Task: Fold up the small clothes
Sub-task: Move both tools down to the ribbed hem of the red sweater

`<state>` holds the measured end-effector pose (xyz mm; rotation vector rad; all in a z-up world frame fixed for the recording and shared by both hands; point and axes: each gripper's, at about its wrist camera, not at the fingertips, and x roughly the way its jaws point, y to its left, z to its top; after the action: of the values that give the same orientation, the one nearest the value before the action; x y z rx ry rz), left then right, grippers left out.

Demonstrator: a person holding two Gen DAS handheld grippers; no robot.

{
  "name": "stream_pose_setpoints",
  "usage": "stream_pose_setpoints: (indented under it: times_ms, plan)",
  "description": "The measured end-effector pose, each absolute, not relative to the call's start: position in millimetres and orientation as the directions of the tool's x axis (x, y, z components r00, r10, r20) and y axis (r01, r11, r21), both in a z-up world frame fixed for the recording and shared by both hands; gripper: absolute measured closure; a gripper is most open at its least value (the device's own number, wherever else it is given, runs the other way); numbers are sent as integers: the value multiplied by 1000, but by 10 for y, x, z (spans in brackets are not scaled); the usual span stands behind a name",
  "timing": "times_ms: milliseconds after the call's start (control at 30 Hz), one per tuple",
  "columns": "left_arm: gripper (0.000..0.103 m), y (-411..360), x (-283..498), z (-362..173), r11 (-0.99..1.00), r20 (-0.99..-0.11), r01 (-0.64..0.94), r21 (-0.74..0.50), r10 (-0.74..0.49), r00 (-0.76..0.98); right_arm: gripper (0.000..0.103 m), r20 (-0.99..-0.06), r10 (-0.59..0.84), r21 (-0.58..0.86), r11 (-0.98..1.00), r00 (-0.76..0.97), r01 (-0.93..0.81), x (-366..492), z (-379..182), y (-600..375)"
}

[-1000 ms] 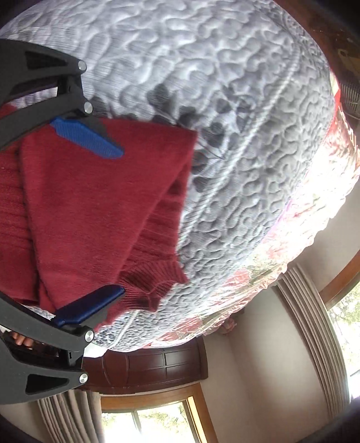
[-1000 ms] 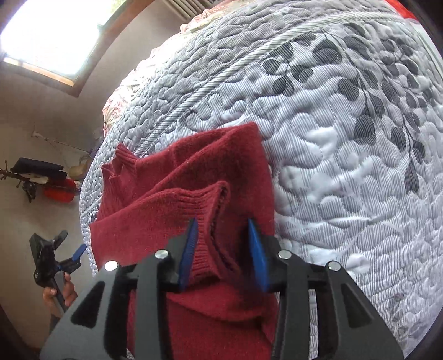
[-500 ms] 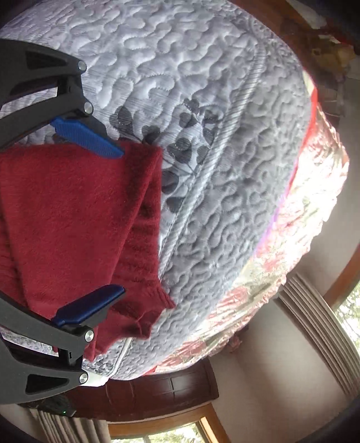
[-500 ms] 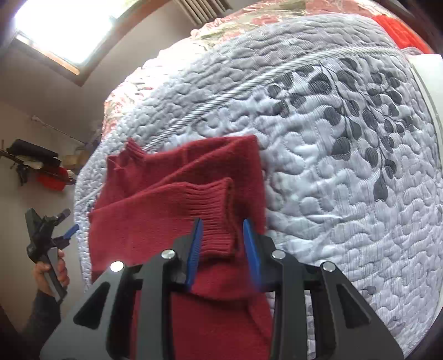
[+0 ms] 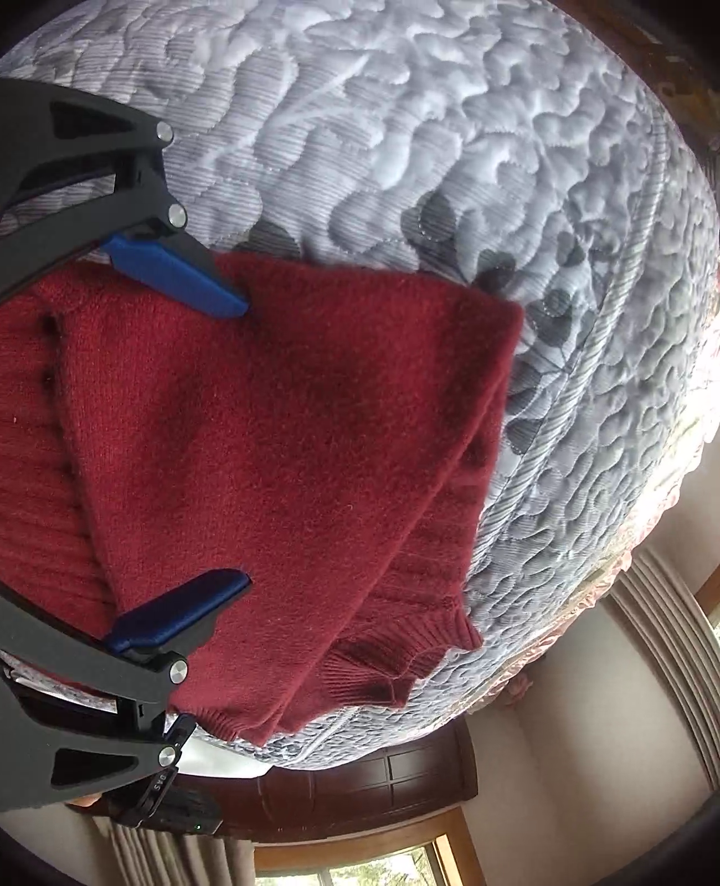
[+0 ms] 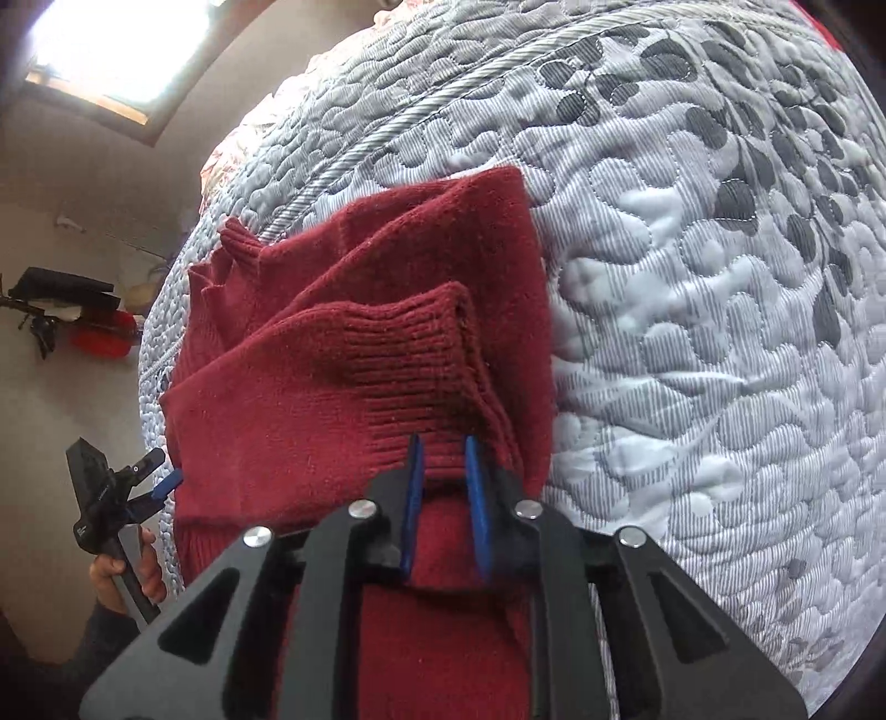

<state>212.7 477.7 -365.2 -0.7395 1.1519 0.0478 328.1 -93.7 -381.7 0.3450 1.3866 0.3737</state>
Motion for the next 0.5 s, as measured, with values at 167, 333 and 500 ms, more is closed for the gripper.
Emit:
stream_pose_setpoints:
  times_ms: [167, 333, 500]
  plan:
    - [10, 4665, 1698, -3240, 770, -828, -375, -516, -336, 448, 49, -885, 446, 442, 895, 134, -54, 2865, -3581, -1010]
    - [10, 4584, 827, -3124, 765, -849, -398, -506, -359, 388, 37, -901, 433, 432, 901, 33, -36, 2224, -3663, -1171]
    - [10, 4585, -242, -3376, 745, -888, -482, -461, -388, 249, 25, -901, 432, 431, 902, -45, 33, 1474, -3747, -1553]
